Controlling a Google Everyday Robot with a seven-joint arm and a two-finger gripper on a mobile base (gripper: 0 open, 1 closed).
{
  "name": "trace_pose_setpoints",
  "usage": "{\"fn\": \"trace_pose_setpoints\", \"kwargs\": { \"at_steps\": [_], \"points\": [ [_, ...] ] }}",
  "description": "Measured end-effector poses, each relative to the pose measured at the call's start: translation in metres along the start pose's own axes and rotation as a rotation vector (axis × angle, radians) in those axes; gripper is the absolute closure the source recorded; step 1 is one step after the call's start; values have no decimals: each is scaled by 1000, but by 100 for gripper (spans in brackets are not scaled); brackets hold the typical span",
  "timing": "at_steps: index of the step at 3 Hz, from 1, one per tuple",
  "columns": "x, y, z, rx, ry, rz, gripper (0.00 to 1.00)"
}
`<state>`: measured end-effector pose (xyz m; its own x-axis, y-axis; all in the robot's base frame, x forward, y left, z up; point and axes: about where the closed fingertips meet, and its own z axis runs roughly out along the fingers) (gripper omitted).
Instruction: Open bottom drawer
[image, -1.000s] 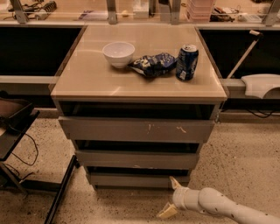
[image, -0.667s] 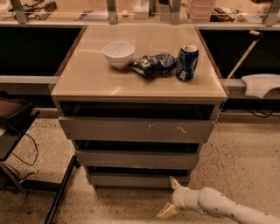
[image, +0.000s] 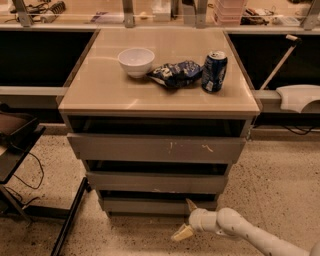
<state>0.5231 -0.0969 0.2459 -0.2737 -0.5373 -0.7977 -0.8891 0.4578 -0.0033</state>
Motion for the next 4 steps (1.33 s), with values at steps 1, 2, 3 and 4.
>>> {"fn": "trace_pose_setpoints", "kwargs": {
  "at_steps": [1,2,3,4],
  "points": [
    [10,-38,-7,67,2,15,0],
    [9,-39,-7,67,2,14,0],
    [12,-58,5,83,58,6,0],
    [12,-58,5,83,58,6,0]
  ]
}}
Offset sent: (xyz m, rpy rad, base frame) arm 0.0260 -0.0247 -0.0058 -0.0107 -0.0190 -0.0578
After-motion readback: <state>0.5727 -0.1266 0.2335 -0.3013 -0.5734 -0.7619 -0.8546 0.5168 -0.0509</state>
